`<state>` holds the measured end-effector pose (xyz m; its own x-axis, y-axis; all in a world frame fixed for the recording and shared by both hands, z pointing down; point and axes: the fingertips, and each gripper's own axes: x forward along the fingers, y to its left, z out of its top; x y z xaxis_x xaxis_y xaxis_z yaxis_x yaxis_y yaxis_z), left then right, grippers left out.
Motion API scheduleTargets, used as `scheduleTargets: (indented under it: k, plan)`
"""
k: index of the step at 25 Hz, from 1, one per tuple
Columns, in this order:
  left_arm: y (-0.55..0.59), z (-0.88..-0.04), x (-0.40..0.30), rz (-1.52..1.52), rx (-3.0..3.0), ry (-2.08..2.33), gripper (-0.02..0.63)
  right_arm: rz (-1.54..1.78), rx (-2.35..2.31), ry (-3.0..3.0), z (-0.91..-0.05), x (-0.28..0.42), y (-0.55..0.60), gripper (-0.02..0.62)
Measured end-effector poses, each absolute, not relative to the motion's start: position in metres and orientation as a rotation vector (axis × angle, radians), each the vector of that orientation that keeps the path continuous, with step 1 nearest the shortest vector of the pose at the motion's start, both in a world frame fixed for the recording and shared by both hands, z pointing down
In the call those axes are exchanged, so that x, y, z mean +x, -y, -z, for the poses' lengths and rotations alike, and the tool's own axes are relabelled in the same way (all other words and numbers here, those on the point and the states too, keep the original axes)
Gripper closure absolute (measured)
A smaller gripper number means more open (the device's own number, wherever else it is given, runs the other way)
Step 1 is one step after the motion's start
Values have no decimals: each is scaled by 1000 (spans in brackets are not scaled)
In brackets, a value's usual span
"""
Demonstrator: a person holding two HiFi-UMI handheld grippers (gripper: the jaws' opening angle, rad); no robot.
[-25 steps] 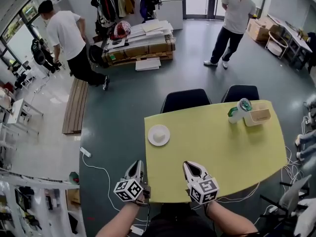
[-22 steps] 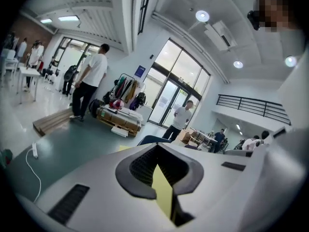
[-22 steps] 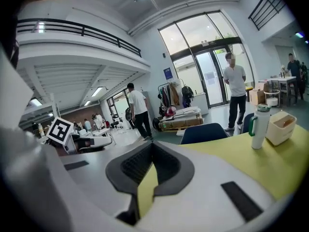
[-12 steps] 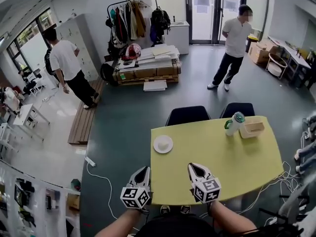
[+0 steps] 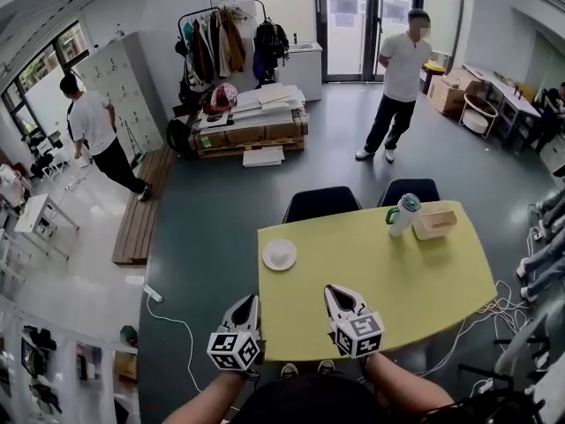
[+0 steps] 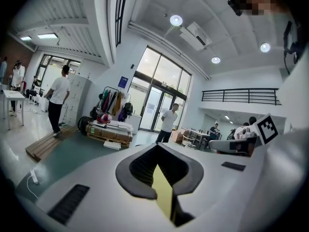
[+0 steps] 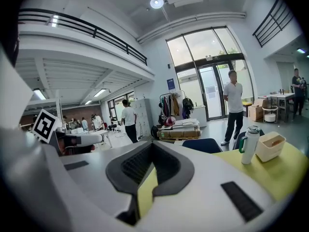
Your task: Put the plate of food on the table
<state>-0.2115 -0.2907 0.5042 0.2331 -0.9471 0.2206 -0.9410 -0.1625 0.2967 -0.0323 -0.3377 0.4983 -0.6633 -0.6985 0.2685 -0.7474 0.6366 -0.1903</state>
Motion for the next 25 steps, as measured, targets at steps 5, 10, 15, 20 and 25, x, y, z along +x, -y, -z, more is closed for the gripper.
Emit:
scheduleTargets:
  k: [5, 10, 15, 20, 25]
  plan:
    - [290, -506, -204, 24, 2155, 1720, 598, -424, 1203, 2688, -497, -33, 336, 584]
    - [293, -505, -203, 22, 2166, 1714, 598, -424, 1209, 2684, -498, -35, 336, 584]
    - [296, -507, -203, 12, 2162, 1716, 598, -439, 1216, 2673, -503, -32, 337, 584]
    - [298, -508, -205, -3, 2172, 1718, 598, -441, 1221, 2669, -504, -32, 338, 584]
    - [306, -504, -206, 2, 2170, 1722, 598, -444, 1217, 2669, -503, -34, 343, 584]
